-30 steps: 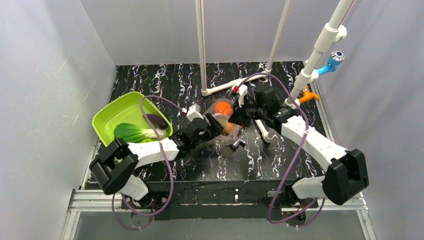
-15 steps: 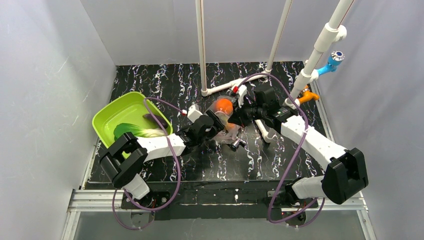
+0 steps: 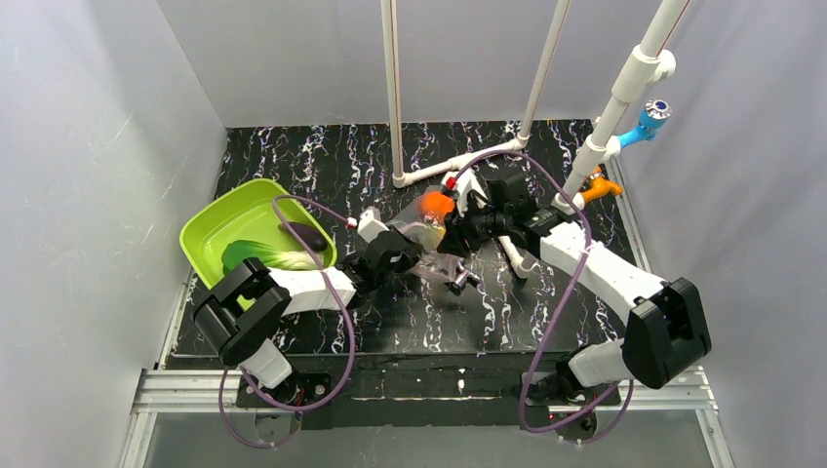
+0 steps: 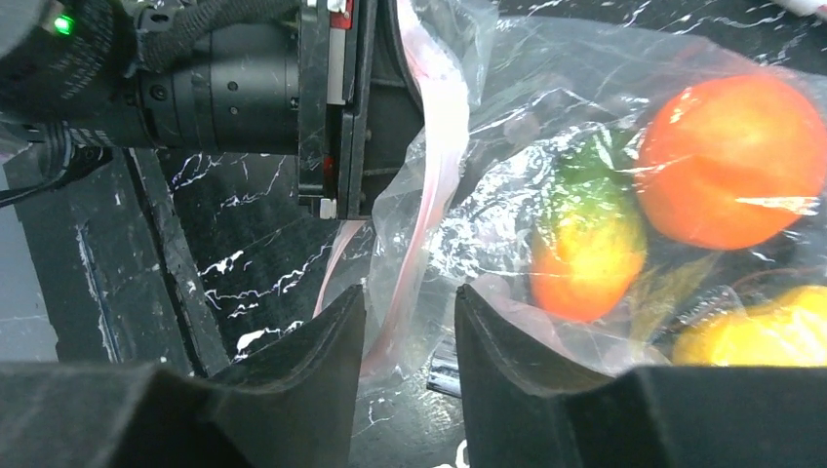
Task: Open the zip-top bag and remove the fake food
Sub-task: Pick up the fake fruit from the zipper food storage bag.
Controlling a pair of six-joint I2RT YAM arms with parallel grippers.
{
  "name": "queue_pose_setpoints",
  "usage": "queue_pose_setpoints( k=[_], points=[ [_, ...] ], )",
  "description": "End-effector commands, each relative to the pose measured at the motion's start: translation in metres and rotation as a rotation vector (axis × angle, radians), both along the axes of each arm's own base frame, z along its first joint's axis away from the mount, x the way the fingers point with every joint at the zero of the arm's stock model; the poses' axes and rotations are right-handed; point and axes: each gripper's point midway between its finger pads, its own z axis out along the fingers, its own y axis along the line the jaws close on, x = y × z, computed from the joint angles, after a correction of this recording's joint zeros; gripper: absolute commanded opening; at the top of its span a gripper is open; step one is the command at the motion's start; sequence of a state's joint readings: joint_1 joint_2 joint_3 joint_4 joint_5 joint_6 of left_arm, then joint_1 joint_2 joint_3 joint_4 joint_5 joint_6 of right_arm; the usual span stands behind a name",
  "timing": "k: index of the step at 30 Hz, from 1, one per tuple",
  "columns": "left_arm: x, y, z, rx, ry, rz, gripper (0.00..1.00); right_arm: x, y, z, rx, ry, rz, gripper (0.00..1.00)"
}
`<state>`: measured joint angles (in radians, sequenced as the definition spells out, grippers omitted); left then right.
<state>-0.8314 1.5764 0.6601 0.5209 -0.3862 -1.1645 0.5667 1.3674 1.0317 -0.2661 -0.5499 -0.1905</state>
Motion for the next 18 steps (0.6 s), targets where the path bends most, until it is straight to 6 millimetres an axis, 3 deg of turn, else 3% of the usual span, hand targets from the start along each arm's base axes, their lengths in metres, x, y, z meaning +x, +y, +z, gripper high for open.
queue_pose_setpoints(
  k=[1, 5, 8, 9, 13, 18],
  points=[
    [0.008, 0.008, 0.025, 0.046, -0.077, 0.010, 0.15, -0.001, 0.009, -0.009, -0.030, 0.007, 0.022, 0.50],
    [0.004, 0.012, 0.031, 0.059, -0.093, -0.002, 0.12, 0.004, 0.013, -0.017, -0.062, 0.008, -0.011, 0.48],
    [0.000, 0.018, 0.034, 0.068, -0.104, -0.010, 0.11, 0.002, 0.021, -0.017, -0.072, 0.023, -0.010, 0.09],
    [-0.002, 0.020, 0.036, 0.068, -0.109, -0.011, 0.11, -0.001, 0.025, -0.014, -0.070, 0.028, 0.005, 0.01],
    [-0.012, 0.032, 0.043, 0.060, -0.130, -0.013, 0.14, -0.030, 0.055, 0.015, -0.032, 0.021, 0.126, 0.01],
    [-0.023, 0.048, 0.070, 0.021, -0.170, 0.004, 0.37, -0.069, 0.090, 0.062, 0.010, -0.002, 0.278, 0.01]
  ],
)
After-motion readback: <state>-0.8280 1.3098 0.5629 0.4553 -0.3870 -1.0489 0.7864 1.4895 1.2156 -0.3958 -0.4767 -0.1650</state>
